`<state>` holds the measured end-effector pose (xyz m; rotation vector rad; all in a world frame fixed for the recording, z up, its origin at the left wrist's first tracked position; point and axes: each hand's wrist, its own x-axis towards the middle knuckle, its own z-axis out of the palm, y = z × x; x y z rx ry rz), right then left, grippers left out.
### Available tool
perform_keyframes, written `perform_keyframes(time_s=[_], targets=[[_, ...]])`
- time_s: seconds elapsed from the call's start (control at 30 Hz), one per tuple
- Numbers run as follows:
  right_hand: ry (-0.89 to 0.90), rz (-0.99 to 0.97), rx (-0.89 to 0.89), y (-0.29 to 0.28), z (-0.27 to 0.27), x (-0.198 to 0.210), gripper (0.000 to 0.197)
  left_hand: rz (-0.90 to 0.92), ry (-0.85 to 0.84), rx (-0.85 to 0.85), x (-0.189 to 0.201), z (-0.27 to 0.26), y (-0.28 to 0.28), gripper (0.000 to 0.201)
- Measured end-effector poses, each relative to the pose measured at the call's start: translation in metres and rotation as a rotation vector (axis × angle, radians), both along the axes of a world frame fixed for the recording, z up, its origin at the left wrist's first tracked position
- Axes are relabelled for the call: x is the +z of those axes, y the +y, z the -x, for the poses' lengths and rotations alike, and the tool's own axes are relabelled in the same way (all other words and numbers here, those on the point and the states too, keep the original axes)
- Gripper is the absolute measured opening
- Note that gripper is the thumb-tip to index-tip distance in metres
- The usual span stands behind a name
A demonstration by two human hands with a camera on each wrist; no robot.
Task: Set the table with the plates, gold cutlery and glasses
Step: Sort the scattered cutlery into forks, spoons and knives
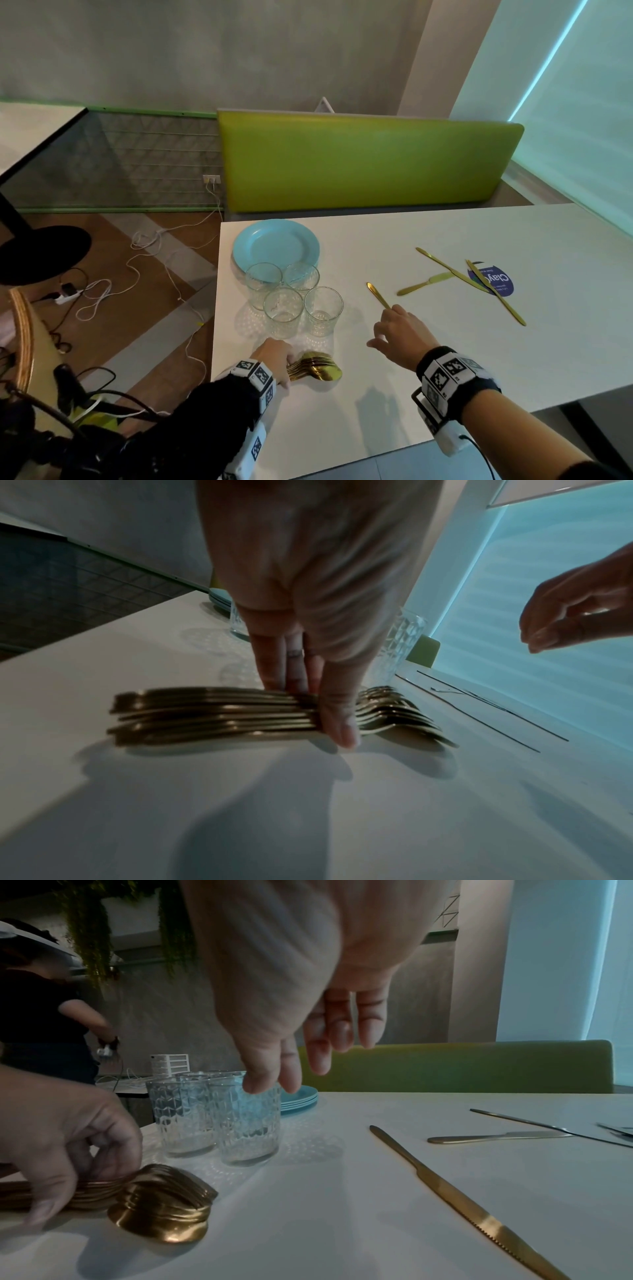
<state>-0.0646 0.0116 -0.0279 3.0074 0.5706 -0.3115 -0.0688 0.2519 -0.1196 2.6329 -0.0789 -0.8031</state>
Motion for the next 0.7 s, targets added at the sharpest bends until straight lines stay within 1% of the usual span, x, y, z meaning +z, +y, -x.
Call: perform_keyframes(time_s=[0.03,0.07,0.1,0.13,0.27,0.37,0.5,0.57,0.63,0.7], targets=[[0.001,-0.003,-0.003,0.0,-0.001,0.0,0.038,0.012,0.01,0.004,0.001,0.0,0.001,0.051],[0.001,-0.003,-0.005,0.0,-0.002,-0.001,0.038,0.012,0.026,0.001,0.002,-0.001,0.001,0.042],[0.004,-0.002,-0.007,0.0,-0.002,-0.001,0.038,0.005,0.022,-0.016,0.005,-0.001,0.002,0.028],[0.008,0.001,-0.01,0.0,-0.002,-0.001,0.038,-0.005,0.019,-0.021,0.005,0.0,0.002,0.025],[0.017,-0.007,-0.018,-0.001,-0.005,-0.004,0.037,0.005,-0.009,-0.024,0.009,0.001,0.0,0.042],[0.016,-0.005,-0.02,-0.002,-0.006,-0.005,0.036,-0.024,0.005,-0.056,0.012,0.001,-0.001,0.032],[0.007,0.007,-0.027,-0.005,-0.008,-0.004,0.036,-0.047,-0.01,-0.033,0.016,0.001,-0.006,0.035],[0.0,0.015,-0.031,-0.007,-0.009,-0.003,0.036,-0.075,-0.051,-0.051,0.022,0.0,-0.012,0.028],[-0.007,0.016,-0.04,-0.009,-0.01,0.0,0.036,-0.07,-0.112,-0.048,0.029,0.0,-0.019,0.036],[-0.013,0.016,-0.056,-0.012,-0.01,0.003,0.036,-0.028,-0.159,-0.078,0.037,0.0,-0.029,0.035]])
